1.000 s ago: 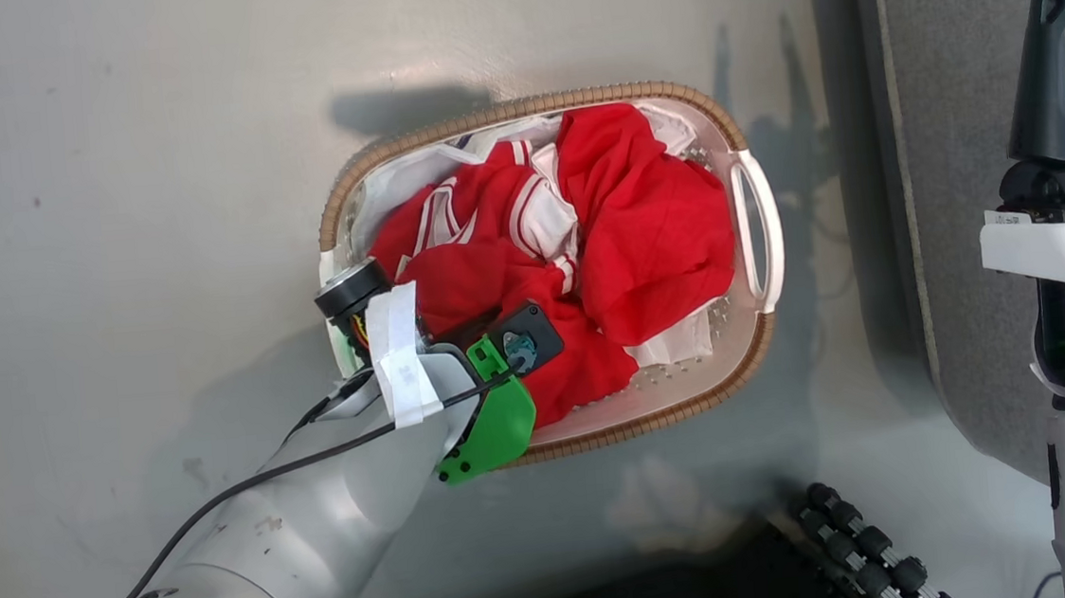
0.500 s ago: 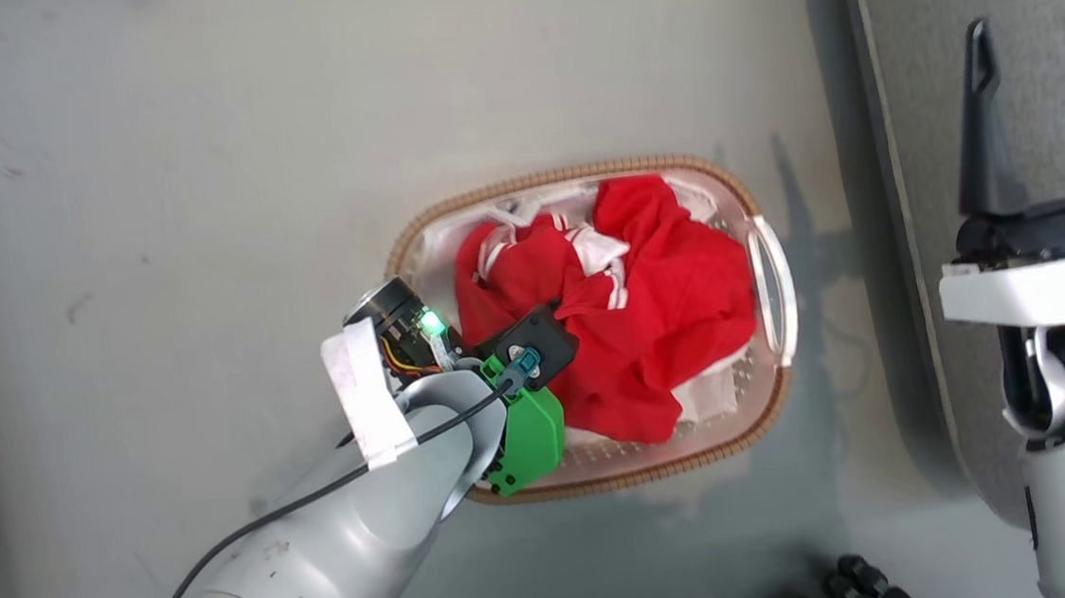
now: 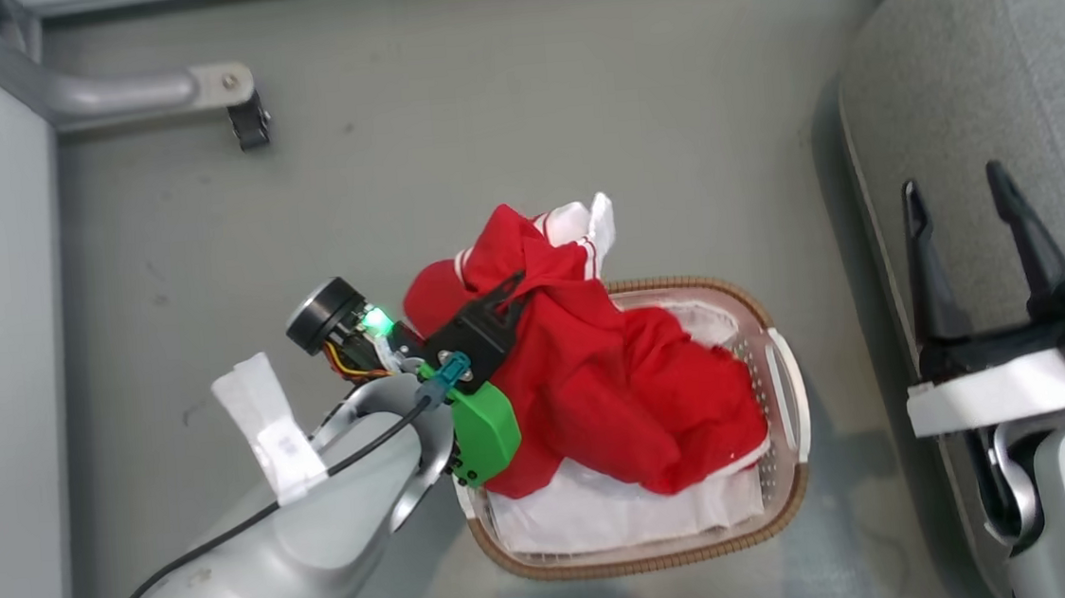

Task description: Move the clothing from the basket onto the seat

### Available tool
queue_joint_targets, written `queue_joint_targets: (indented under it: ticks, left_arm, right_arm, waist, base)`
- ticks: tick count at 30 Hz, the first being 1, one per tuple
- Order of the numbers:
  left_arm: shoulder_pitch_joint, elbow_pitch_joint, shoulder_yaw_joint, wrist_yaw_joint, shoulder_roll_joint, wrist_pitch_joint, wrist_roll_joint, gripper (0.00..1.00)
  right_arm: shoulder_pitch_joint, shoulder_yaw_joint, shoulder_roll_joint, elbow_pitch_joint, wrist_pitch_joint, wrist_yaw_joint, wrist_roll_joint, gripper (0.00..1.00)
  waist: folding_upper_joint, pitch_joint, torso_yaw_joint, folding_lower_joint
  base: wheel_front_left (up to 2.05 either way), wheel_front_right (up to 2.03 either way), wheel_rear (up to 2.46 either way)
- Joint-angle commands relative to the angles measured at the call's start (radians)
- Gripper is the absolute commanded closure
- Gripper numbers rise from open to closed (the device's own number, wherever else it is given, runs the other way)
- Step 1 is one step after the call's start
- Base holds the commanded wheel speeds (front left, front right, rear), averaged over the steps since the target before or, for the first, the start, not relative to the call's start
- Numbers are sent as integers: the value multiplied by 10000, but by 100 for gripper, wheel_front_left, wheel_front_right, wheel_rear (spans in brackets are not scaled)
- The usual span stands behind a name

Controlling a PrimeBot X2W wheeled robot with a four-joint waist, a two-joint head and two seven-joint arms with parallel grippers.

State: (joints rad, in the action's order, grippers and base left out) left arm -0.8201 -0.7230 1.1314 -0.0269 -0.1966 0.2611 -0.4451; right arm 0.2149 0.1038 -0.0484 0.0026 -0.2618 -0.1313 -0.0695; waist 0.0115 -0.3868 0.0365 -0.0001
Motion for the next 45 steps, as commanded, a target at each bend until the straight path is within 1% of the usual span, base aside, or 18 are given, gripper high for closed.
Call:
queue_joint_targets:
  ticks: [1, 5, 13, 16, 22, 29, 34, 39, 45]
  left_arm:
    - [180, 266, -82, 103, -192, 49, -10, 100]
    - [44, 1029, -193, 167, -799, -9, 23, 100]
    - [-651, 2685, -398, 101, -1966, -714, 80, 100]
    - [-943, 3291, -556, 106, -2294, -990, -42, 100]
    - [-1436, 4425, -784, 47, -2739, -1432, -158, 100]
    - [-1832, 5340, -1002, 174, -3000, -1668, -167, 100]
    - [-1935, 5869, -1054, 289, -3054, -1797, -205, 100]
    - [-1887, 6187, -971, 366, -3038, -1927, -209, 100]
    - [-1779, 6375, -859, 369, -2996, -1961, -252, 100]
  right_arm:
    - [-300, -37, -36, 117, -49, 10, 47, 0]
    - [-697, -346, -35, 331, -49, 10, -39, 0]
    - [-913, -1336, -35, 711, -49, 10, -228, 0]
    - [-803, -2027, -33, 840, -48, 10, -336, 0]
    - [-407, -3400, -35, 1095, -49, 10, -751, 0]
    - [295, -4641, -38, 1423, -49, 10, -1071, 0]
    - [1029, -5499, -43, 1985, -49, 10, -1244, 0]
    - [1712, -6332, -43, 2497, -48, 10, -1966, 0]
    - [2390, -7250, -40, 2721, -48, 10, -2509, 0]
  waist:
    - [-115, 1465, -243, 1]
    - [-115, 2093, -161, 1]
    - [-115, 2880, 35, 1]
    - [-115, 3032, 92, 1]
    - [-115, 3162, 109, 1]
    - [-115, 3236, 25, 1]
    - [-115, 3259, -52, 1]
    - [-115, 3315, -146, 1]
    - [-115, 3377, -218, 1]
  base:
    - [0, 0, 0]
    - [0, 0, 0]
    - [0, 0, 0]
    - [0, 0, 0]
    - [0, 0, 0]
    - [0, 0, 0]
    - [0, 0, 0]
    - [0, 0, 0]
    - [0, 0, 0]
